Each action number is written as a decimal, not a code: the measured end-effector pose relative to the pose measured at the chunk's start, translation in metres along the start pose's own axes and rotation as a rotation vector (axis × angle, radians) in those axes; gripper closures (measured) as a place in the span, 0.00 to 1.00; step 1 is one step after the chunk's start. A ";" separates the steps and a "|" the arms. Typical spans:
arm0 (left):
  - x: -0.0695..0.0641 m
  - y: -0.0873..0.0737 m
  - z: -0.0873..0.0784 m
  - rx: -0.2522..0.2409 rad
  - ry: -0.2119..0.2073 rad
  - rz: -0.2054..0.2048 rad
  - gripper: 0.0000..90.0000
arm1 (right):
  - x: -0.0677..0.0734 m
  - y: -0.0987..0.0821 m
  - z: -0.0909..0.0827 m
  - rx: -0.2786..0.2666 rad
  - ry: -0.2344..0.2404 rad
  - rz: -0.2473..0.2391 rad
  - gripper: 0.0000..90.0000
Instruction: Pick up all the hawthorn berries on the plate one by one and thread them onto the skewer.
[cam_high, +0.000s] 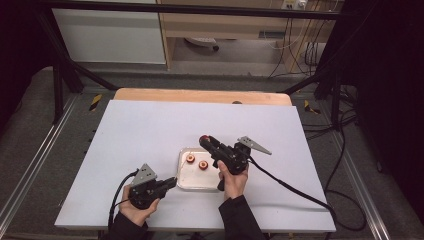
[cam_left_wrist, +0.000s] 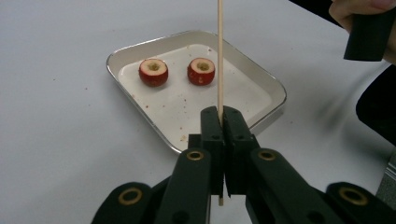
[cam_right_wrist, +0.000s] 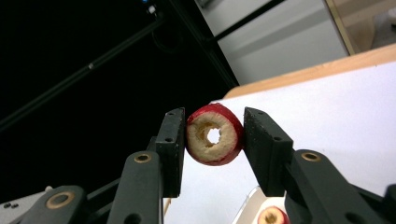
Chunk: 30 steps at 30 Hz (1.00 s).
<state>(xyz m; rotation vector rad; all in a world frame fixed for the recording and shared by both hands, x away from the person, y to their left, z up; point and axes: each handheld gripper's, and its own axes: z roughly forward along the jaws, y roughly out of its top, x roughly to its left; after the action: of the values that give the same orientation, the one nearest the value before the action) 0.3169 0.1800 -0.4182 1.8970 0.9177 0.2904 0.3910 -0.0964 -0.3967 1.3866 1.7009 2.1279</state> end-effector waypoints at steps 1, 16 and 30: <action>-0.001 0.000 0.000 -0.002 -0.003 -0.002 0.98 | 0.001 -0.001 0.000 -0.025 0.015 0.010 0.67; -0.009 0.005 0.006 -0.040 -0.044 -0.022 0.98 | 0.002 -0.006 0.000 -0.104 0.068 0.053 0.67; -0.010 0.006 0.006 -0.049 -0.044 -0.020 0.98 | 0.002 -0.012 0.002 -0.118 0.099 0.068 0.67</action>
<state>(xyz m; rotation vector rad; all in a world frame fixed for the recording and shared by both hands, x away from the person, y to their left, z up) 0.3162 0.1675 -0.4144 1.8413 0.8915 0.2557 0.3855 -0.0893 -0.4054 1.3464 1.5520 2.3291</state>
